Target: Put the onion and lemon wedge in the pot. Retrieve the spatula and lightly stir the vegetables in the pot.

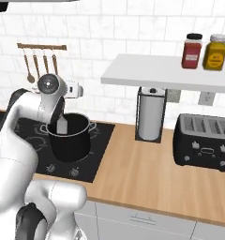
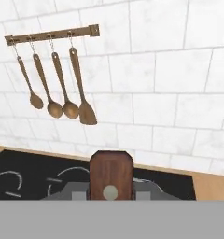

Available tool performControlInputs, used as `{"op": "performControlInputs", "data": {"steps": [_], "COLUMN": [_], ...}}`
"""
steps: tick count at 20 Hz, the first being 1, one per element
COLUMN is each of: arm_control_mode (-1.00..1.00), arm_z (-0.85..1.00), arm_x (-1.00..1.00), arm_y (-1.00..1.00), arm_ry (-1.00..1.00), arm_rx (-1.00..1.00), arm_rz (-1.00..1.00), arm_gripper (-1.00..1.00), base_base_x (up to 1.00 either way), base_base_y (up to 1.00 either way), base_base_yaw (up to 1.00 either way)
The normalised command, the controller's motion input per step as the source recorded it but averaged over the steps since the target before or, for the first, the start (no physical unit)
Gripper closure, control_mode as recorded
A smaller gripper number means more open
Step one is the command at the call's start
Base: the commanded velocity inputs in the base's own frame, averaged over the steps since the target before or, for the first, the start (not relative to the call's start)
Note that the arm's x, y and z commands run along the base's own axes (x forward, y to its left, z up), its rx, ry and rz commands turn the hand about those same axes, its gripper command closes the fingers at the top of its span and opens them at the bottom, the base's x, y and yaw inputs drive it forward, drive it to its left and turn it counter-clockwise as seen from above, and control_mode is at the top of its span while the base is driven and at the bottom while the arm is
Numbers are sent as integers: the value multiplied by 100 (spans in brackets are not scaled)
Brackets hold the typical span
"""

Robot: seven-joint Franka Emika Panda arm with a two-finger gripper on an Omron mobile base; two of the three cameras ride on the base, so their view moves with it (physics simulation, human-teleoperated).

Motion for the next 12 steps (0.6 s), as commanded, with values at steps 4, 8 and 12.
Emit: {"op": "performControlInputs", "data": {"steps": [4,8,12], "arm_control_mode": [-100,-100,-100], "arm_z": [-58,-77,-76], "arm_x": [100,100,100], "arm_y": [41,26,19], "arm_ry": [0,3,3], "arm_rx": [0,0,0], "arm_rz": [1,0,0], "arm_gripper": [100,100,100], "base_base_x": [0,0,0], "base_base_y": [0,0,0], "base_base_yaw": [0,0,0]}}
